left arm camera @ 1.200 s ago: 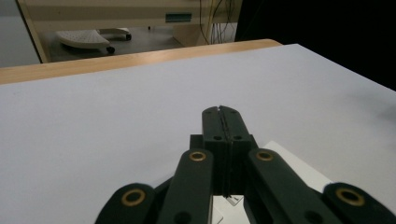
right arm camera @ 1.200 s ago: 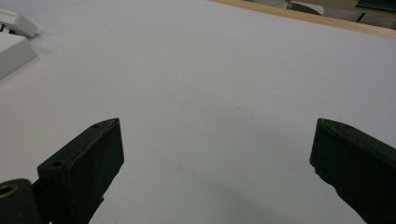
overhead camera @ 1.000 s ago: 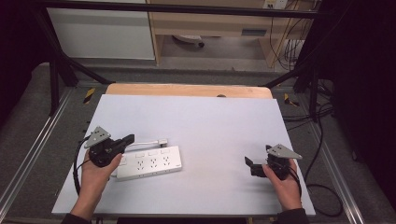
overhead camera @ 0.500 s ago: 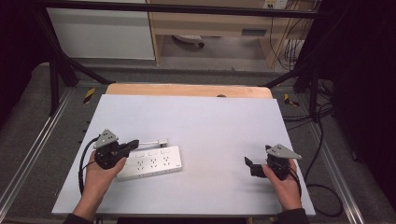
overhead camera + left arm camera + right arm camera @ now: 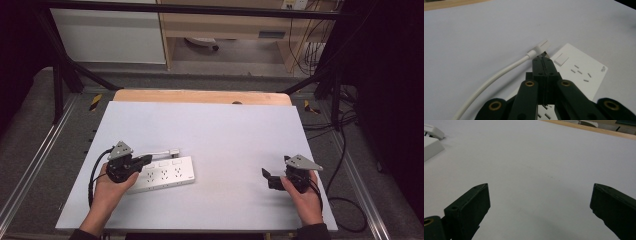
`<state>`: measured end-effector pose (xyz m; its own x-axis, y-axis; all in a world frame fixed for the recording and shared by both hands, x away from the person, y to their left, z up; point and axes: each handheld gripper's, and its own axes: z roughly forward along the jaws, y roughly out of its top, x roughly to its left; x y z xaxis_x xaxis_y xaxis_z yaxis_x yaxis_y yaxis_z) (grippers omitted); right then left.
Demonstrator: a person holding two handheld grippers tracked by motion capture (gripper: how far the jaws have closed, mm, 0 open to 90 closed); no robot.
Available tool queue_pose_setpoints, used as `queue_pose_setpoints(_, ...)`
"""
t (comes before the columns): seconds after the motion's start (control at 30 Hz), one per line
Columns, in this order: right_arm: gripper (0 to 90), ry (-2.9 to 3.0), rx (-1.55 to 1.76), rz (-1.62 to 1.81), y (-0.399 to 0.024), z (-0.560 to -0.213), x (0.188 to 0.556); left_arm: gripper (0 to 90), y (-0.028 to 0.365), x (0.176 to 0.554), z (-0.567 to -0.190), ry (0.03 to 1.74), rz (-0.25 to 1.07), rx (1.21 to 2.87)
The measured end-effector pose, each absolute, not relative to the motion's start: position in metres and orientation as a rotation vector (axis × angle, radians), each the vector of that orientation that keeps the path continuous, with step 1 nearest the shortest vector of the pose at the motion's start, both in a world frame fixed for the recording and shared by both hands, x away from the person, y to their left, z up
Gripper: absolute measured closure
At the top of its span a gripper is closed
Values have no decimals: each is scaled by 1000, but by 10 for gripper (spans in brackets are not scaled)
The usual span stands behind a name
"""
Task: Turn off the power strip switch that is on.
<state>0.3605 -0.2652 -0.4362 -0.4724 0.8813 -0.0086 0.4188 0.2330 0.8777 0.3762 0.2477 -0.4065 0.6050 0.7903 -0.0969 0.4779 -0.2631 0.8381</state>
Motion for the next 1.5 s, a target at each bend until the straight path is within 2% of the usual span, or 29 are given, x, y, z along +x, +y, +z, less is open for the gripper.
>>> queue_pose_setpoints(0.7,33,2008,1180,1169,-264,-437,361,897,242,382,-418,1024,397,2013)
queue_pose_setpoints(1.5,34,2002,1180,1161,-264,-437,361,898,239,385,-426,1048,389,2042)
